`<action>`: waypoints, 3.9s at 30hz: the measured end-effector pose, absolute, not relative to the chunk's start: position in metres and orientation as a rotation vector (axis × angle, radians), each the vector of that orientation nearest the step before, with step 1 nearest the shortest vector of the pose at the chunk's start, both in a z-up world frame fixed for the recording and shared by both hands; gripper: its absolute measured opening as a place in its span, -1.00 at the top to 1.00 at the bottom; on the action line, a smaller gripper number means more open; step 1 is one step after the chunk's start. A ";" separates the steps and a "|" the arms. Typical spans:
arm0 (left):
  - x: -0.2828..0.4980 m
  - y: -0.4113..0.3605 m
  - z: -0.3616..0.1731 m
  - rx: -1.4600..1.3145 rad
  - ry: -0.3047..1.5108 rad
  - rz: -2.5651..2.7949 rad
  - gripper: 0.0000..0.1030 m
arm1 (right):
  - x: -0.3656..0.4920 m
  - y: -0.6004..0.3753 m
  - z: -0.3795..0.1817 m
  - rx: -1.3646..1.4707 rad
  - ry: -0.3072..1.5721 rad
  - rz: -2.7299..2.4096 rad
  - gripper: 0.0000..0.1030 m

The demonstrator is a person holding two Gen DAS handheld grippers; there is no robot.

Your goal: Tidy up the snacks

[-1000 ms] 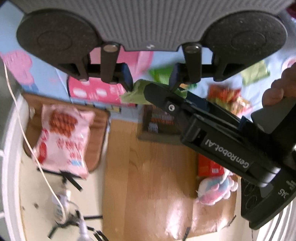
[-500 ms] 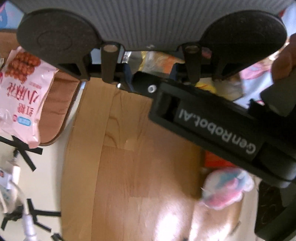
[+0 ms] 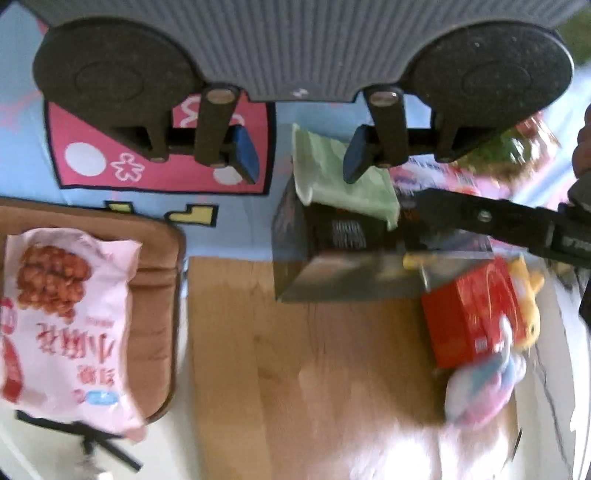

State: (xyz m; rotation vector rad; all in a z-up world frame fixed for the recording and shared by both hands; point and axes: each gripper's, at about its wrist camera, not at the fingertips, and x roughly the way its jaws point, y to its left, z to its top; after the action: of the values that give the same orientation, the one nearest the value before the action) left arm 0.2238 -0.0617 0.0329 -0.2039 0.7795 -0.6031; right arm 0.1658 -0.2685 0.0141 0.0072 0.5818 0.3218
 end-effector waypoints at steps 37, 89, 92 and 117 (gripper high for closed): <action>0.220 0.050 0.032 -0.374 0.770 -0.395 -0.45 | 0.191 -0.223 0.011 0.260 0.726 0.364 0.16; 0.058 -0.099 0.009 -0.136 0.873 -0.737 -0.28 | -0.032 -0.302 0.006 0.323 0.603 0.165 0.19; 0.059 -0.098 0.008 -0.122 0.860 -0.726 -0.31 | -0.030 -0.295 0.007 0.294 0.604 0.175 0.18; 0.104 -0.052 0.067 -0.225 0.704 -0.722 -0.29 | 0.016 -0.247 0.053 0.091 0.438 0.151 0.20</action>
State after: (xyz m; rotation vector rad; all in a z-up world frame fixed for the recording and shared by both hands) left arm 0.1043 -0.0520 0.0665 -0.2254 0.7039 -0.7218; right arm 0.0156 -0.2466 0.0526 0.0910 0.4376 0.1511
